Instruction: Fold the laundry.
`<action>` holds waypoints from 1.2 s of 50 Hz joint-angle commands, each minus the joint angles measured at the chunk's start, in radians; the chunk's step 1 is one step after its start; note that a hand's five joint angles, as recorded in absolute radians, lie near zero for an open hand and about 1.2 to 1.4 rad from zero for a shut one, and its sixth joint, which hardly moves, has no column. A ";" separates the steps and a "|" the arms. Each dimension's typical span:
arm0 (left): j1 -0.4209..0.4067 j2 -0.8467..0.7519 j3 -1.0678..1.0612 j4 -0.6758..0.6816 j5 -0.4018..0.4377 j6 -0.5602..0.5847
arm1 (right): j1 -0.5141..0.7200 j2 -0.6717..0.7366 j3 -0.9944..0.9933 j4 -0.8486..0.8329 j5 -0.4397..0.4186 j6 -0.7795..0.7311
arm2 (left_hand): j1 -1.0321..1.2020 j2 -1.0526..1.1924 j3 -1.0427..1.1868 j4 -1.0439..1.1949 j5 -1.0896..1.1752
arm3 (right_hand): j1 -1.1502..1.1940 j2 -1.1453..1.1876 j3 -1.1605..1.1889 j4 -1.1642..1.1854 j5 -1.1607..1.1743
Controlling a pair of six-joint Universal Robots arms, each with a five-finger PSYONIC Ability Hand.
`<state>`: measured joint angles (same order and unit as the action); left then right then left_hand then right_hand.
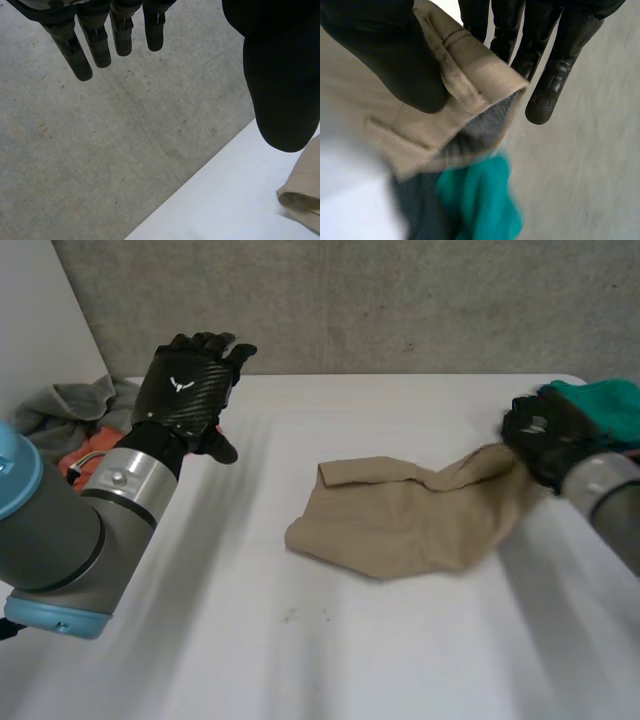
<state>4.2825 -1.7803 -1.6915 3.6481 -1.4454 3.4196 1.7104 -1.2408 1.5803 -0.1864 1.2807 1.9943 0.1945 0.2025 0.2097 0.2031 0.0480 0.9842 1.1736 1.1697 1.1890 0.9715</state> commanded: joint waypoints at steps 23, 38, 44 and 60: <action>-0.075 -0.203 0.383 -0.032 -0.133 -0.014 | 0.384 0.129 -0.233 -0.100 -0.097 0.914 | -0.020 -0.028 -0.035 -0.029 -0.048 | -0.810 -0.999 -0.995 -1.014 -0.971; -0.276 -0.629 0.806 -0.309 -0.010 -0.017 | 0.227 0.152 -0.261 0.157 0.177 1.000 | -0.013 -0.021 -0.028 -0.022 -0.041 | -0.810 -0.999 -0.995 -1.014 -0.971; -0.283 -0.720 0.854 -0.377 -0.044 -0.011 | 0.238 0.225 -0.281 0.163 0.155 0.968 | 0.031 0.023 0.016 0.022 0.003 | -0.810 -0.999 -0.995 -1.014 -0.971; -0.271 -0.829 0.935 -0.525 -0.260 0.207 | 0.241 0.445 -0.427 0.232 0.103 0.888 | 0.031 0.023 0.016 0.022 0.003 | -0.810 -0.999 -0.995 -1.014 -0.971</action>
<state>4.0080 -2.5776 -0.7973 3.1352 -1.5962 3.4997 1.9533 -0.8584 1.1968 0.0450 1.3757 2.9286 0.1953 0.2025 0.2097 0.2032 0.0480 0.1852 0.2178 0.2109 0.2314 0.0638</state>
